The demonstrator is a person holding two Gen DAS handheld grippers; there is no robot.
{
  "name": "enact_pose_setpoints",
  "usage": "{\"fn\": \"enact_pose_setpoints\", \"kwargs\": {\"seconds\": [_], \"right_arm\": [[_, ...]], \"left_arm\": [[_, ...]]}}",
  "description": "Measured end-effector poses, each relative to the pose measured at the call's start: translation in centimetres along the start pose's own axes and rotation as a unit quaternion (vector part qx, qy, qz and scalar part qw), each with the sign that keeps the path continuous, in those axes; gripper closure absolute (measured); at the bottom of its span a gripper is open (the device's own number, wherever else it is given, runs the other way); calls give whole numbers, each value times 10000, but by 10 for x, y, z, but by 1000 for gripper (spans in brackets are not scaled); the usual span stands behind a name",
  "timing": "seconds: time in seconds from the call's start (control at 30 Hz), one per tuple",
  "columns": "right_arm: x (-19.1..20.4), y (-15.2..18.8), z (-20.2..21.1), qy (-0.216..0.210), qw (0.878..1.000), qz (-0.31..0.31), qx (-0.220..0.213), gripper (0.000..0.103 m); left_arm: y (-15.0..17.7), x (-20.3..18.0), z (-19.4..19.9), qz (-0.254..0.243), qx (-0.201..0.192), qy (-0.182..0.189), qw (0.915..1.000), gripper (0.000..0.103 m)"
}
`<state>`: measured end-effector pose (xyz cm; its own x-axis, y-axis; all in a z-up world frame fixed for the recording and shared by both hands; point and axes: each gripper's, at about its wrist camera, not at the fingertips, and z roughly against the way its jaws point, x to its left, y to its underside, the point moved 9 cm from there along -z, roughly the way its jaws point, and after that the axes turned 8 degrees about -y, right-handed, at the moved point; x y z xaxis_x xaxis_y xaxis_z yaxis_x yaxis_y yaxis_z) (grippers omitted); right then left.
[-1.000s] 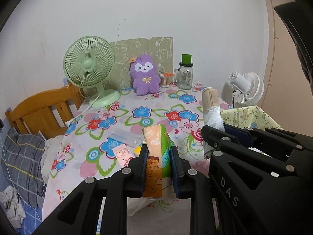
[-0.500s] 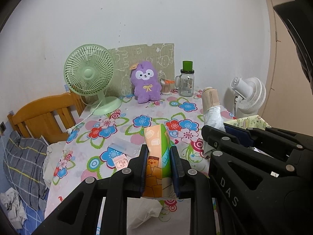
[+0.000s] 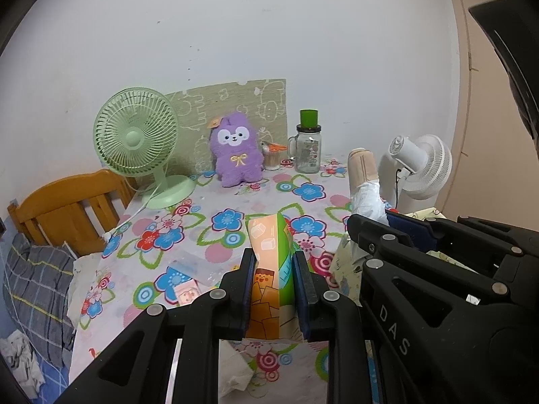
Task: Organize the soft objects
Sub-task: 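Carry the tissue pack and white towel with both tools over the paper box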
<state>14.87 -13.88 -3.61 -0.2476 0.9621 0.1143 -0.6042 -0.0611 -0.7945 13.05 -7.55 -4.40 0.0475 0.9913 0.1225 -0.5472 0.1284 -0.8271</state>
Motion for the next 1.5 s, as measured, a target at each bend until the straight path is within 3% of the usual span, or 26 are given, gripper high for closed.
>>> {"fn": "enact_pose_setpoints", "kwargs": {"seconds": [0.8, 1.5], "right_arm": [[-75, -2, 17, 220, 9997, -121, -26, 85], [-133, 17, 3, 329, 9985, -348, 273, 85]], "left_arm": [[-18, -72, -5, -230, -34, 222, 9995, 82], [-11, -125, -32, -416, 251, 353, 9982, 79]]}}
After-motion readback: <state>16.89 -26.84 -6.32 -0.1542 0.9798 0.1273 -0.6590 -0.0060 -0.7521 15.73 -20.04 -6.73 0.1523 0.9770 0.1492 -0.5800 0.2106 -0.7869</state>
